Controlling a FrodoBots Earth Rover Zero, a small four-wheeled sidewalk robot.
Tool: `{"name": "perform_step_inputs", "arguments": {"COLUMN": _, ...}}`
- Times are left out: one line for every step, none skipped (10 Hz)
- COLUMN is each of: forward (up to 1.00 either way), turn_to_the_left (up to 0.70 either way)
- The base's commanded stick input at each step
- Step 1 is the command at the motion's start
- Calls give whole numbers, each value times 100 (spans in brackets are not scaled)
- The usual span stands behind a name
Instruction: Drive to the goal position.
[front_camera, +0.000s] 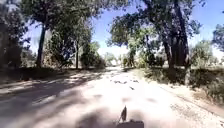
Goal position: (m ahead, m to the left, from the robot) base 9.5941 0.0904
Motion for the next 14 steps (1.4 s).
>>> {"name": "perform_step_inputs", "arguments": {"forward": 100, "turn_to_the_left": 3}}
{"name": "perform_step_inputs", "arguments": {"forward": 100, "turn_to_the_left": 3}}
{"name": "perform_step_inputs", "arguments": {"forward": 100, "turn_to_the_left": 3}}
{"name": "perform_step_inputs", "arguments": {"forward": 100, "turn_to_the_left": 28}}
{"name": "perform_step_inputs", "arguments": {"forward": 100, "turn_to_the_left": 43}}
{"name": "perform_step_inputs", "arguments": {"forward": 100, "turn_to_the_left": 43}}
{"name": "perform_step_inputs", "arguments": {"forward": 100, "turn_to_the_left": 3}}
{"name": "perform_step_inputs", "arguments": {"forward": 100, "turn_to_the_left": 3}}
{"name": "perform_step_inputs", "arguments": {"forward": 100, "turn_to_the_left": 3}}
{"name": "perform_step_inputs", "arguments": {"forward": 100, "turn_to_the_left": 3}}
{"name": "perform_step_inputs", "arguments": {"forward": 100, "turn_to_the_left": 3}}
{"name": "perform_step_inputs", "arguments": {"forward": 100, "turn_to_the_left": 3}}
{"name": "perform_step_inputs", "arguments": {"forward": 100, "turn_to_the_left": 3}}
{"name": "perform_step_inputs", "arguments": {"forward": 100, "turn_to_the_left": 3}}
